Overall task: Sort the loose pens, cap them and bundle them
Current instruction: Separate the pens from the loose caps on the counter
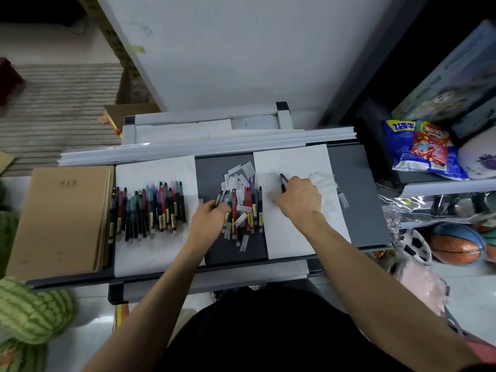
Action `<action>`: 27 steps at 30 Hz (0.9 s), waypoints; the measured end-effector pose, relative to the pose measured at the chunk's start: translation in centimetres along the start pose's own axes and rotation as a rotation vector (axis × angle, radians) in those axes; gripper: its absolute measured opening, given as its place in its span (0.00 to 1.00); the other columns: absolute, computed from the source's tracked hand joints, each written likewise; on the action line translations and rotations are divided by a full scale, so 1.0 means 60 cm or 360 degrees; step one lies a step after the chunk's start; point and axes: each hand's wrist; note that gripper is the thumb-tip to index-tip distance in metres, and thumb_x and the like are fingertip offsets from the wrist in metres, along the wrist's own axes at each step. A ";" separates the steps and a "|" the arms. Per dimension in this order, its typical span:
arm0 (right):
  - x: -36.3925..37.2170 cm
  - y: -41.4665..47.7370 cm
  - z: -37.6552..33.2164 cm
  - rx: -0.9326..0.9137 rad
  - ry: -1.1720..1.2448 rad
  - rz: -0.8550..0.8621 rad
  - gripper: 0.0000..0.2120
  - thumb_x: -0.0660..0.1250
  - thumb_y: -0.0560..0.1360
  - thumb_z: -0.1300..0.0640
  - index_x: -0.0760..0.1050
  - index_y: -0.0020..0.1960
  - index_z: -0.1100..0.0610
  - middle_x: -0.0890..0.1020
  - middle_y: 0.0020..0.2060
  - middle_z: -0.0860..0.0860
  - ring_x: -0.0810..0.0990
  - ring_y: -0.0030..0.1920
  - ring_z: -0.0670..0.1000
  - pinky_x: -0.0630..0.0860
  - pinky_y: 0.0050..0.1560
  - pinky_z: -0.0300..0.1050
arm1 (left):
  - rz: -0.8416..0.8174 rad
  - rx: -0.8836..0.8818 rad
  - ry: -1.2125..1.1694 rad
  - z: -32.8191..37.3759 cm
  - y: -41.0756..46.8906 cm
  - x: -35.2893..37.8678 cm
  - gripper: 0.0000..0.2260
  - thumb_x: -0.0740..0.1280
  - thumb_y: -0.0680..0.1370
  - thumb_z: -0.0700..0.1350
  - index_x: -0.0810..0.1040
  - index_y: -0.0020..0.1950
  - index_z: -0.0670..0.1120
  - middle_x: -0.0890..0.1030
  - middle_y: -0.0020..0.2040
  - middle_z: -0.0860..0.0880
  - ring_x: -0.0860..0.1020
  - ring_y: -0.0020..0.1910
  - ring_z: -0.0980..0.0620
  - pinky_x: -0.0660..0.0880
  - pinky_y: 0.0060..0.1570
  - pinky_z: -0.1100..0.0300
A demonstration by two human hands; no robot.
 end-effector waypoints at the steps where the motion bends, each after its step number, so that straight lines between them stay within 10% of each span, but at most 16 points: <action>1: 0.001 -0.001 0.000 -0.0024 -0.0033 0.0009 0.08 0.65 0.74 0.60 0.67 0.39 0.55 0.78 0.39 0.54 0.75 0.38 0.57 0.70 0.35 0.45 | 0.0020 0.0024 0.0057 -0.001 -0.001 -0.003 0.11 0.65 0.79 0.48 0.78 0.47 0.39 0.70 0.30 0.51 0.66 0.29 0.49 0.62 0.36 0.53; 7: 0.007 -0.007 0.010 -0.0014 -0.0053 0.0016 0.10 0.65 0.77 0.56 0.73 0.54 0.62 0.81 0.50 0.59 0.82 0.51 0.63 0.75 0.43 0.50 | 0.0169 0.0135 0.0353 -0.015 -0.009 -0.014 0.13 0.66 0.81 0.49 0.77 0.43 0.41 0.76 0.32 0.52 0.71 0.29 0.55 0.68 0.32 0.58; 27: 0.002 -0.010 0.027 -0.0396 -0.0138 0.0137 0.14 0.55 0.85 0.49 0.68 0.47 0.57 0.83 0.44 0.58 0.77 0.38 0.61 0.68 0.38 0.49 | 0.0379 0.0282 0.1246 0.033 -0.016 0.011 0.08 0.67 0.79 0.50 0.79 0.46 0.45 0.80 0.41 0.46 0.80 0.39 0.43 0.78 0.38 0.53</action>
Point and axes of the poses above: each hand's wrist, its own y-axis towards the middle knuckle, its own x-axis out of the palm, z = x × y
